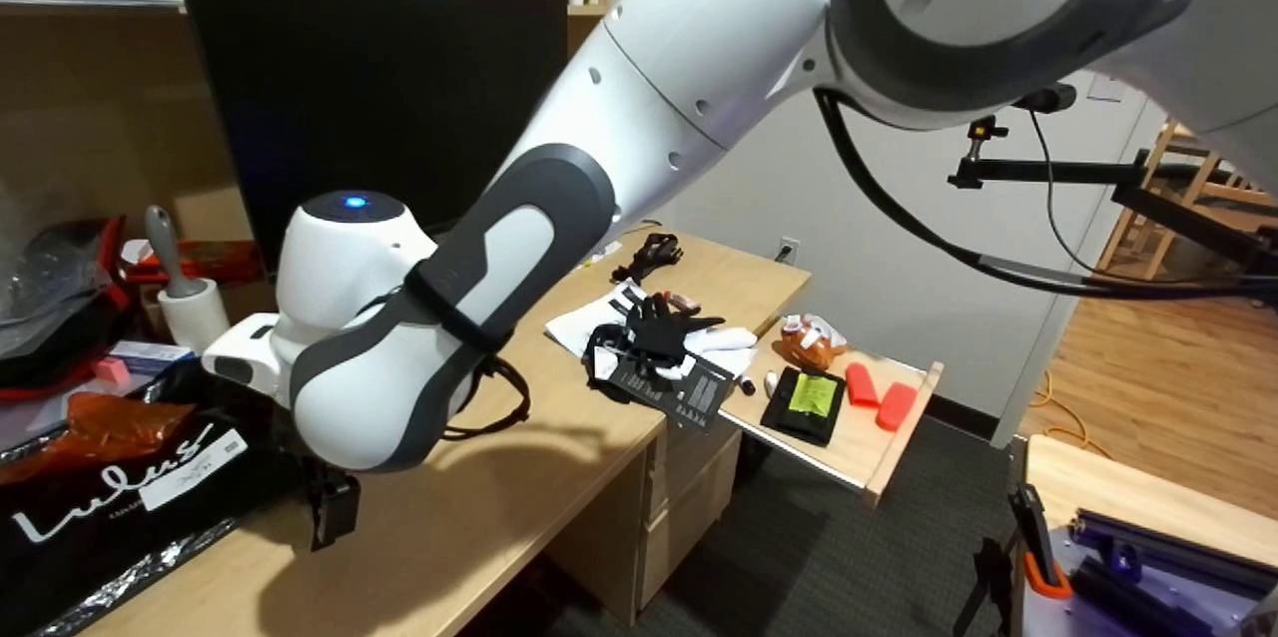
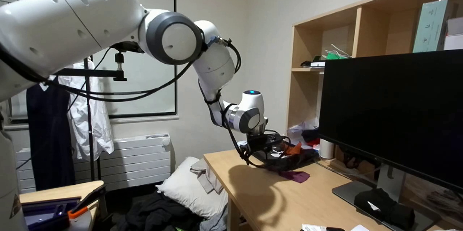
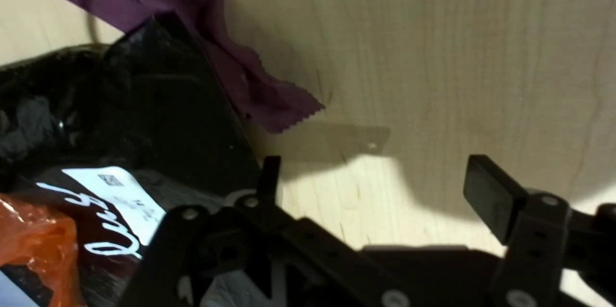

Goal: Move the black gloves to the right then move the white object to the right then move the purple cloth to the right

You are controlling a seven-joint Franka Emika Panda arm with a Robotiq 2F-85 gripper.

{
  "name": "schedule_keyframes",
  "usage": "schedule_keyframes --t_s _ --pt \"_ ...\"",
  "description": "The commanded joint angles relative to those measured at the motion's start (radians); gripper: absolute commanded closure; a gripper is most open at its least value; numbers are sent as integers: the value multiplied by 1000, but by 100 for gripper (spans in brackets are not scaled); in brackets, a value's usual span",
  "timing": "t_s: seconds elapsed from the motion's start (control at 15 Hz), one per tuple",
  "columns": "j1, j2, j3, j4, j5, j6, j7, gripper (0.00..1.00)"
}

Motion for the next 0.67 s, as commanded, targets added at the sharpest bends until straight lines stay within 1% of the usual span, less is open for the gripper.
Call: schedule_keyframes --t_s 0.0,0.13,0.27,0.33,0.47,0.6 --pt "12 -9 -14 -5 -1 -15 -73 0" --pt "38 5 -55 21 1 -20 -44 0" --pt "55 25 -83 55 6 -60 -30 0" --pt "54 40 -83 79 16 -98 -35 0" --pt "67 68 -101 129 18 -140 -27 0" --pt "69 100 -100 187 20 -177 -47 0"
